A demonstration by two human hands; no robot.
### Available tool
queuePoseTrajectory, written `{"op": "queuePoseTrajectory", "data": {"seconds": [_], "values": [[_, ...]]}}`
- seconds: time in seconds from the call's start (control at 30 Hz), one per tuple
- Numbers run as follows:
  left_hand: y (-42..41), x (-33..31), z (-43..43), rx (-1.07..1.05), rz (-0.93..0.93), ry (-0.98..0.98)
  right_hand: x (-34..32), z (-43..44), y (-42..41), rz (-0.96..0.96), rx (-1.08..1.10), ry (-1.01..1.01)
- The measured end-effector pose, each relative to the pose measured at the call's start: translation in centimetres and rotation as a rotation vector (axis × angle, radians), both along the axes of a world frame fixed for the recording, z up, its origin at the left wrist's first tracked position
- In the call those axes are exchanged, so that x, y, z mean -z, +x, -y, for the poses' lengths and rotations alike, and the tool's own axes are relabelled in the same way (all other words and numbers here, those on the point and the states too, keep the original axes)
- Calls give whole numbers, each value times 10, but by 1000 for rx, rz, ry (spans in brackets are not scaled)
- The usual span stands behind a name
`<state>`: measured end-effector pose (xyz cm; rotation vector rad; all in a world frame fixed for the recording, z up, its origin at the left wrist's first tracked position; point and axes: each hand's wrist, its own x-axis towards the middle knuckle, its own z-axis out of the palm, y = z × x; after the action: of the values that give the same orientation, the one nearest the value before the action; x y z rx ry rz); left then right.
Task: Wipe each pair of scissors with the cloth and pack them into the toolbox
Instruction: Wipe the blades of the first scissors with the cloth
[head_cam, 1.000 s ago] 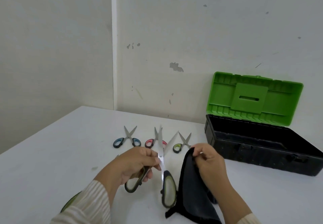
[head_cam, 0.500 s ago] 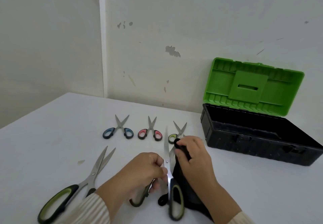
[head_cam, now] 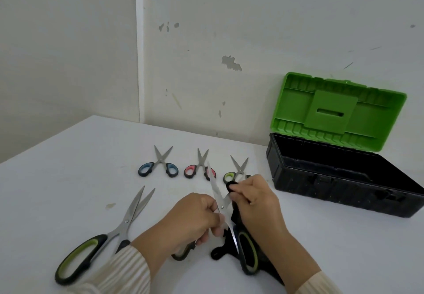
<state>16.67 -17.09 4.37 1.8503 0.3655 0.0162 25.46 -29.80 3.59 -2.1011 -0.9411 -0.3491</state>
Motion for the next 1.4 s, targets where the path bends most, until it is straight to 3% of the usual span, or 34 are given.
{"op": "queuePoseTrajectory", "data": {"seconds": [0.1,0.27,0.37,0.47,0.6,0.77,0.83,1.0,1.17,1.27,1.4], "values": [[0,1,0,2,-12,-5,1,1,-6,-28,-103,-86],[0,3,0,18,-15,34,1,2,-3,21,-11,-30],[0,2,-2,21,-16,34,2,3,-6,-141,-62,-24],[0,3,-2,49,-10,61,-1,5,2,-53,39,63],[0,2,-4,42,-10,71,5,2,-10,-2,-64,-65],[-1,-1,-1,110,-50,63,-17,22,23,-25,313,238],[0,0,-3,90,-53,38,-21,32,20,-67,334,313],[1,2,-2,40,-27,21,-5,14,-7,21,-59,-4],[2,2,-1,24,-9,95,-1,4,-1,27,-32,29],[1,2,-1,18,-12,93,-1,5,-7,-116,-82,1],[2,2,2,41,-4,93,-9,8,-4,18,37,0]]}}
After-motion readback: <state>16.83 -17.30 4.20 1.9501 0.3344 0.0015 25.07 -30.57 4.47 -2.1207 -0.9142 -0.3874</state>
